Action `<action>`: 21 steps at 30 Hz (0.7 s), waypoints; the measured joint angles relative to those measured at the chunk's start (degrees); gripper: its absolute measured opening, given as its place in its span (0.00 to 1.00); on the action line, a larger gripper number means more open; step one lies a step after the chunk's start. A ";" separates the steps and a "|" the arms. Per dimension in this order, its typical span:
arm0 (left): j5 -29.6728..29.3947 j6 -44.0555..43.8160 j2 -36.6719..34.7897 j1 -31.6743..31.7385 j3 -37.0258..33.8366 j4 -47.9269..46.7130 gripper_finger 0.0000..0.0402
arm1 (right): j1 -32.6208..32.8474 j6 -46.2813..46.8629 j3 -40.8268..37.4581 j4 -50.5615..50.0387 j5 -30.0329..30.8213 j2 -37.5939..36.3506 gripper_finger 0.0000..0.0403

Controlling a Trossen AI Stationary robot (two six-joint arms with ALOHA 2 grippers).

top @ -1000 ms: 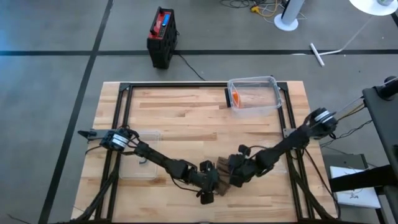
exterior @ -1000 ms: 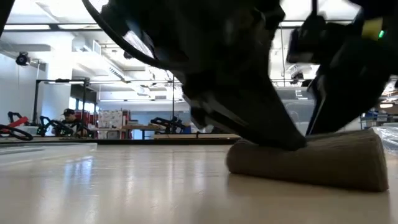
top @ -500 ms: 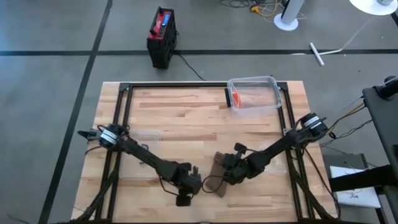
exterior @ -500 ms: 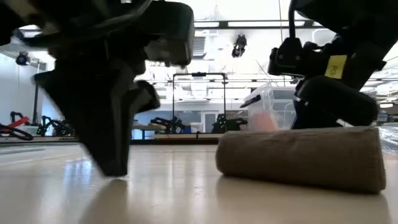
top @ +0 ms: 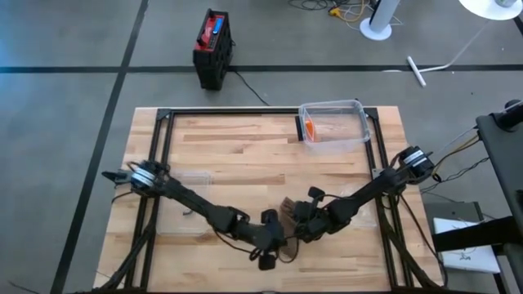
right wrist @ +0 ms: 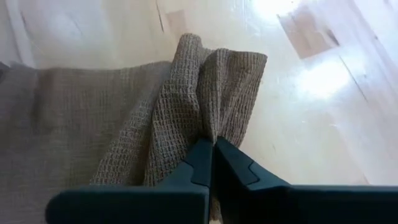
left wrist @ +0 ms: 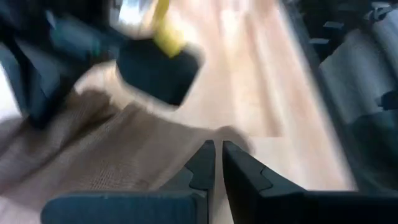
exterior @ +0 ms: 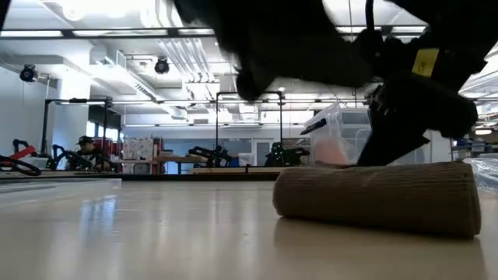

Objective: Roll bandage
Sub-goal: Roll the brown bandage

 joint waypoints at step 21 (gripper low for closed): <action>5.02 -3.64 9.99 0.17 0.45 6.29 0.05 | 0.30 15.67 -3.68 -43.60 6.96 -14.08 0.00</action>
